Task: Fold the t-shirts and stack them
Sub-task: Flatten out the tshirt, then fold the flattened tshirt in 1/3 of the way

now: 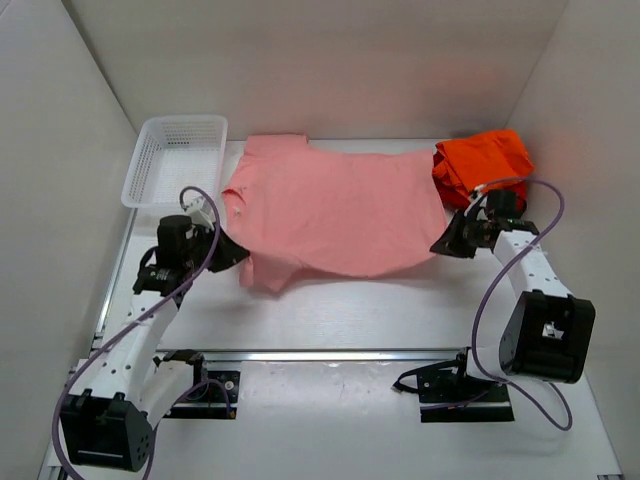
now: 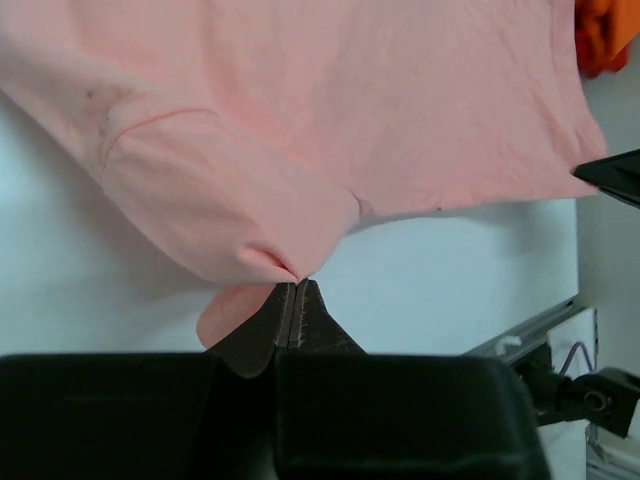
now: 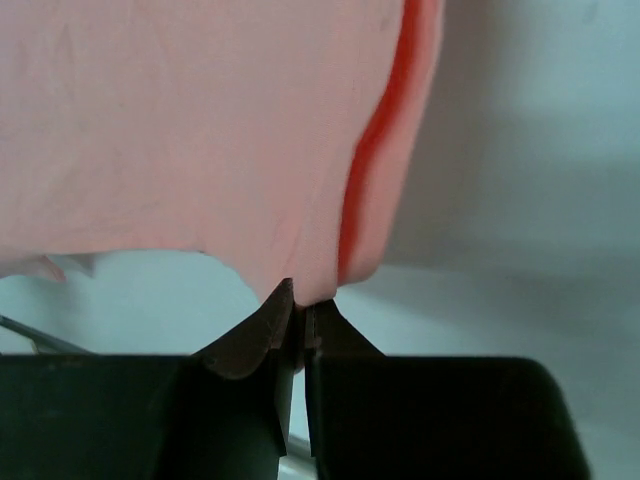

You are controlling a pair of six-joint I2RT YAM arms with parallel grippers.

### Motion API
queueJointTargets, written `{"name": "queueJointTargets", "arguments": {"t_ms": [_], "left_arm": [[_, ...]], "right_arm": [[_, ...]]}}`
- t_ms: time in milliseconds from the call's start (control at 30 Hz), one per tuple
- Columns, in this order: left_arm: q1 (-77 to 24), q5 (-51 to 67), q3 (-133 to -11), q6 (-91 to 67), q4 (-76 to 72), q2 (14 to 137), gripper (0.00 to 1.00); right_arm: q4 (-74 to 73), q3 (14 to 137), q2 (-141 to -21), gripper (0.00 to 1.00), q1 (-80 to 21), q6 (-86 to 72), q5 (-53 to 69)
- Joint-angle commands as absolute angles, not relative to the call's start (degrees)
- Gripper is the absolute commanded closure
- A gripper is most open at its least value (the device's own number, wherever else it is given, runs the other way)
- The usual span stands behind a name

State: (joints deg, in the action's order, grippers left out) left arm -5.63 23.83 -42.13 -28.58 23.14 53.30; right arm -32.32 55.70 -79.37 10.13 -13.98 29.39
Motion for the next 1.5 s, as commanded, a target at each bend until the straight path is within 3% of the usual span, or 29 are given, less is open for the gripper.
{"name": "queueJointTargets", "arguments": {"t_ms": [0,267,567,1033,1067,1100,1200,1367,1467], "left_arm": [[-7.03,22.06,-37.72,-29.09,26.27,49.57,1.00],[-9.76,21.62,-30.33,-30.59,31.29,45.71,1.00],[-5.99,17.93,-33.91,-28.92,29.36,50.09,1.00],[-0.27,20.31,-54.40,-27.77,14.07,83.99,1.00],[0.00,20.82,-56.41,-28.47,13.19,85.42,1.00],[0.00,21.53,-57.73,-29.35,12.57,88.04,0.92],[2.63,24.87,-57.92,-33.39,10.21,91.31,0.73],[2.72,24.96,-53.71,-33.67,8.70,88.26,0.56],[2.81,22.77,-50.37,-32.35,9.49,85.09,0.55]], "right_arm": [[-38.48,50.99,-75.24,1.00,9.32,-15.02,26.02],[-44.47,39.65,-72.51,0.99,10.02,-13.63,23.64],[-43.16,44.46,-77.07,1.00,13.62,-11.69,26.36],[-37.63,66.77,-102.55,1.00,13.01,-14.23,30.93],[-37.10,67.41,-103.53,0.97,12.92,-14.15,31.20],[-35.87,68.54,-104.67,0.85,12.66,-14.59,31.03],[-34.19,70.40,-104.42,0.71,11.34,-15.55,25.85],[-33.49,69.00,-100.12,0.67,10.46,-15.29,19.26],[-33.14,66.81,-97.57,0.66,8.62,-14.24,12.51]]}}
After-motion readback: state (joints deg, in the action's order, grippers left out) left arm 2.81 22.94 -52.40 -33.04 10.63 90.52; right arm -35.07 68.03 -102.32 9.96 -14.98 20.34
